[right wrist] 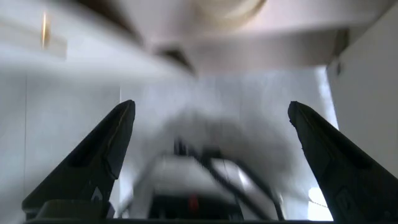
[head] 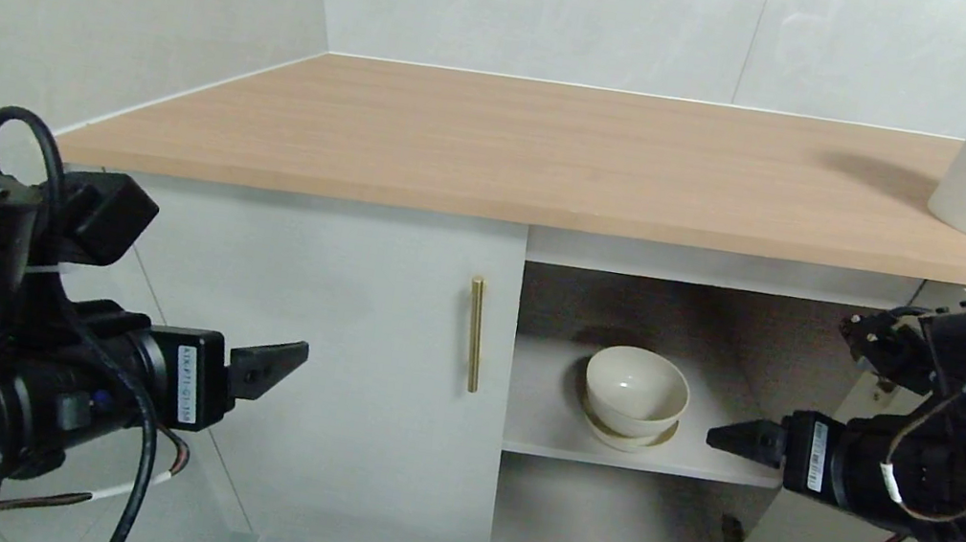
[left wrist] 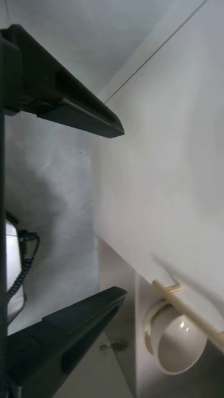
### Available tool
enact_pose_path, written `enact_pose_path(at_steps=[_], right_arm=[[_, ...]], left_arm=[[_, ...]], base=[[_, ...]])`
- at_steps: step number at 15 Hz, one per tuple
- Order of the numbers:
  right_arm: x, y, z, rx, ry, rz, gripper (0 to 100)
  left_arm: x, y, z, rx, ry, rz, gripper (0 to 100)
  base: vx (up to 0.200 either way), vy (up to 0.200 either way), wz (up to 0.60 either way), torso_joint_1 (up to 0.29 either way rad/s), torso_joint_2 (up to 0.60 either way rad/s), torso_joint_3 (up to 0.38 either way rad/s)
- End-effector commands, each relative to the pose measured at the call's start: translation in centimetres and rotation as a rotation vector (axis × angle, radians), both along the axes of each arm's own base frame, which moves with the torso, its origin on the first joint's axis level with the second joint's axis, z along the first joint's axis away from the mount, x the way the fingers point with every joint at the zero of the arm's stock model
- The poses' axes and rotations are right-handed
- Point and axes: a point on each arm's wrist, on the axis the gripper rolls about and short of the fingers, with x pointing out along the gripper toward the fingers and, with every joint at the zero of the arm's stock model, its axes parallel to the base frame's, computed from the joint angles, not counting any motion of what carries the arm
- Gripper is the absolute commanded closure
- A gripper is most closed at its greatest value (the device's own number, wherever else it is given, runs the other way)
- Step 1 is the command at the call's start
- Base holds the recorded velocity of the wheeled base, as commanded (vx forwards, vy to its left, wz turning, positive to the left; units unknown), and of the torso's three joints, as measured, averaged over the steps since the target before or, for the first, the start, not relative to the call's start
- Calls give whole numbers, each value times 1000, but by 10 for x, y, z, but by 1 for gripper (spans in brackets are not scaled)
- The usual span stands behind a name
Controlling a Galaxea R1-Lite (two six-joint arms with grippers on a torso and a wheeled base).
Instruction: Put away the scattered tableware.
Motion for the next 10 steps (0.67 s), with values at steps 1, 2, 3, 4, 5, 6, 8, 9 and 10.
enact_pose_path(at_steps=[1,2,3,4,5,6,8,9,10], right_arm=[[-16,-3,-1,-18,-5,43,0],[-16,-2,-4,-26,1,51,0],[-16,-1,-4,-28,3,56,0],[-16,1,-6,-33,7,60,0],[-15,1,-7,-36,11,60,0],[-15,2,-7,-37,14,60,0],[-15,2,-8,-39,18,60,0],[-15,2,-9,-40,19,60,0],[-15,2,-9,-42,20,63,0]], left_arm=[[-5,3,3,-9,-16,1,0],[-4,3,2,-7,-14,3,0],[-5,3,2,-6,-12,1,0],[-2,2,-1,-1,-2,2,0],[-1,1,-3,6,9,3,0],[0,0,-4,9,14,3,0],[1,-1,-5,11,18,3,0],[1,-1,-5,11,18,3,0],[2,-1,-5,11,19,4,0]], base=[[0,0,0,0,0,0],[0,0,0,0,0,0],[0,0,0,0,0,0],[0,0,0,0,0,0],[0,0,0,0,0,0],[0,0,0,0,0,0],[-200,0,0,2,2,5],[-200,0,0,22,2,2],[-200,0,0,17,2,7]])
